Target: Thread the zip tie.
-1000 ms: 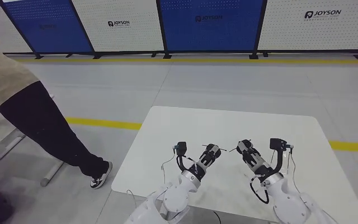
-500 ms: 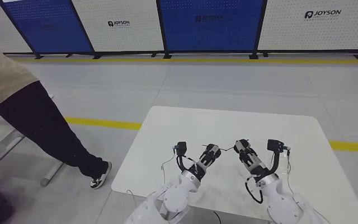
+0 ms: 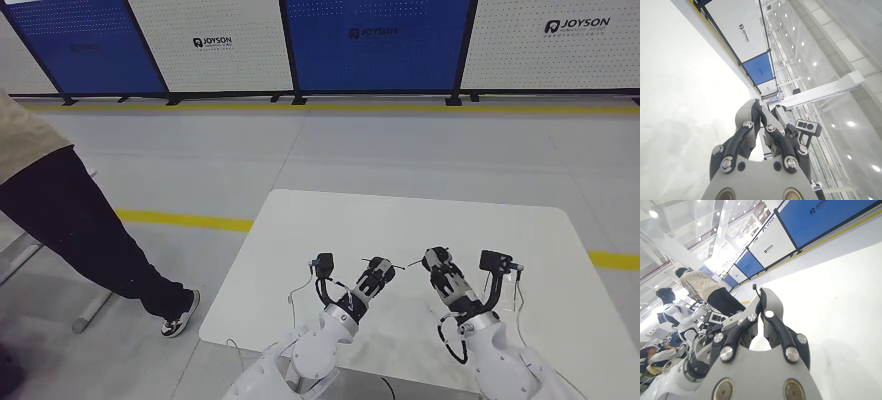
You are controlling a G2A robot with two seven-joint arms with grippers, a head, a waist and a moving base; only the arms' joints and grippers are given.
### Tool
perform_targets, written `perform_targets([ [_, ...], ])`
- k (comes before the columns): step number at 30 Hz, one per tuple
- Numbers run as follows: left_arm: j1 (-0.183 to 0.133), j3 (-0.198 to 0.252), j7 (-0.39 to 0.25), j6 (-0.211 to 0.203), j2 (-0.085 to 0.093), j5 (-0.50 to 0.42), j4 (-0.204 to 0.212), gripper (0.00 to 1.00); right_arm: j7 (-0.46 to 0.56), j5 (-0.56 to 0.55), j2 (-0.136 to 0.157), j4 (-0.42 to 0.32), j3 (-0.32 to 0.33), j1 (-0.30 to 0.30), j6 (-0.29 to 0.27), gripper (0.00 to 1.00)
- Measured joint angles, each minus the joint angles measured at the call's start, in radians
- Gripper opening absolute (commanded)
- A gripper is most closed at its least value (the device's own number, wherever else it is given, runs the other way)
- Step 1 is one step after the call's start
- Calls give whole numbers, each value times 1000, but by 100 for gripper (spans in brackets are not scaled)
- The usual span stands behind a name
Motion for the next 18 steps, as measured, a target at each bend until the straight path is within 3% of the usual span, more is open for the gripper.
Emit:
perform_targets([
  [18,0,0,0,0,0,0,0,0,10,-24,-27,13,5,-9,-13,0],
])
